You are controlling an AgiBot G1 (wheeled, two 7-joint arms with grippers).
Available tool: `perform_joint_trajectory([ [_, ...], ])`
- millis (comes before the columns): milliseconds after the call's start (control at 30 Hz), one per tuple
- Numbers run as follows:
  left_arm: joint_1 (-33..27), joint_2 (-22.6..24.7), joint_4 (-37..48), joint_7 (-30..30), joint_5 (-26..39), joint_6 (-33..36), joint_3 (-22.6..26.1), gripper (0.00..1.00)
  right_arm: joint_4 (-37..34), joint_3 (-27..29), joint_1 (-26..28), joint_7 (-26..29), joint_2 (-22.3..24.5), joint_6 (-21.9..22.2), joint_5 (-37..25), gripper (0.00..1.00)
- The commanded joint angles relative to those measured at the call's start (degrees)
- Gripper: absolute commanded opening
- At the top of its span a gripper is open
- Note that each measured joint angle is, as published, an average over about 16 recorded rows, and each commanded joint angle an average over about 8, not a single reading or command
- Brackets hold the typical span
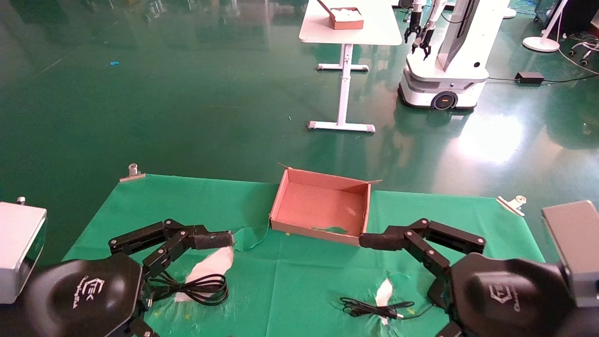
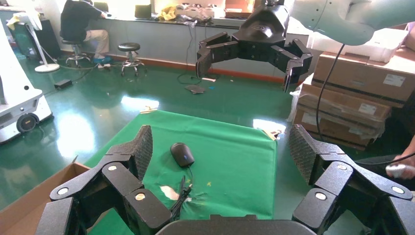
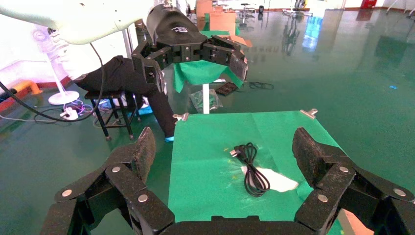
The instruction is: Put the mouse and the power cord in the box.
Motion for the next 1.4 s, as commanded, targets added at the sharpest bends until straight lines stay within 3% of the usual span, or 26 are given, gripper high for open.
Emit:
perform_joint_trajectory([
  [33,0.0,0.0,0.0,0.0,0.0,0.0,0.0,1.0,0.0,0.0,0.0,0.0,0.0,0.0,0.0,1.0],
  [833,-0.08,-0.42,-0.34,0.23,1.53,0.09,0.48,1.0,-0.05,-0.4,-0.38,-0.41,0.38,-0.08,-1.22,1.0],
  [967,-1.85,-1.31,-1.84,0.36,9.14,0.21,3.1,1.0,-0.49,-1.68,-1.06,-1.21,1.11,0.48,-5.2,1.0],
  [1100,-6.56,-0.75,-3.06,-0.76,22.61,0.14,8.03,1.0,-1.11,-3.49,-0.92,-1.63,1.43,1.76,-10.61,1.0],
  [1267,-13.49,3.38,-2.02,-2.99,40.6,-1.03,14.66,1.0,-1.44,-6.3,1.14,-0.55,0.63,3.6,-18.18,1.0],
  [1400,-16.9,6.76,-0.2,-4.08,49.85,-2.57,18.05,1.0,-1.47,-8.06,2.9,1.71,-0.18,4.84,-22.49,1.0],
])
